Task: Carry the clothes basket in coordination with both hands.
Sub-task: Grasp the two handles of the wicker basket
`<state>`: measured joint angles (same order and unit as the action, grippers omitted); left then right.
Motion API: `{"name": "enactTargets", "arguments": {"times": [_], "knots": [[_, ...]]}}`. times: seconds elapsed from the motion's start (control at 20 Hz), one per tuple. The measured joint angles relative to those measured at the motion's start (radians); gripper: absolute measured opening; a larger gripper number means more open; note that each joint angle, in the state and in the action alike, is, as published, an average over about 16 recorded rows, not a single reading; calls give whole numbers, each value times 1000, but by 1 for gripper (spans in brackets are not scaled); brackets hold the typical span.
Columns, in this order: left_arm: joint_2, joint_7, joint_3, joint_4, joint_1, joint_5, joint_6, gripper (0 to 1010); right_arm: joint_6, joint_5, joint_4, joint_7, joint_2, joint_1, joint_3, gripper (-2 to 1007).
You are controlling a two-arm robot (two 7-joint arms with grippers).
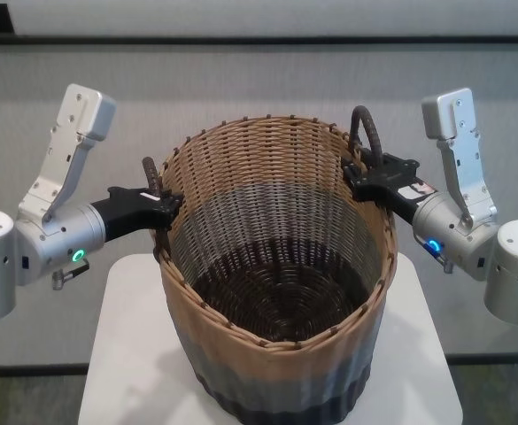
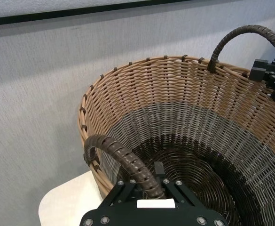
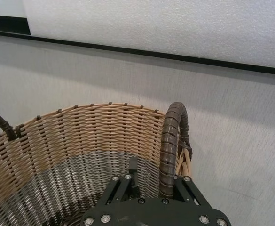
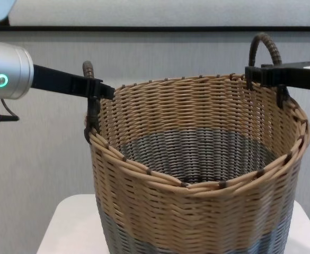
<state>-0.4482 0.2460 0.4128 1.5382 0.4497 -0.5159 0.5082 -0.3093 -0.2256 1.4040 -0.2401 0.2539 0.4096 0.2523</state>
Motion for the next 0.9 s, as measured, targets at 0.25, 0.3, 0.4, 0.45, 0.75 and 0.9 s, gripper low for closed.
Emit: {"name": "enactTargets", "arguments": {"times": [0.25,0.3,0.4,0.45,0.75,0.9], "knots": [[0,0,0,0,0,0,0,91,0,0,0,0,0,0,0,192],[0,0,0,0,0,0,0,74,0,0,0,0,0,0,0,167],[0,0,0,0,0,0,0,44,0,-1,0,0,0,0,0,122],[0,0,0,0,0,0,0,33,0,-1,0,0,0,0,0,103],[0,0,0,0,0,0,0,0,0,-1,0,0,0,0,0,33],[1,2,-1,0,0,0,0,0,1,-1,0,-1,0,0,0,26]]}}
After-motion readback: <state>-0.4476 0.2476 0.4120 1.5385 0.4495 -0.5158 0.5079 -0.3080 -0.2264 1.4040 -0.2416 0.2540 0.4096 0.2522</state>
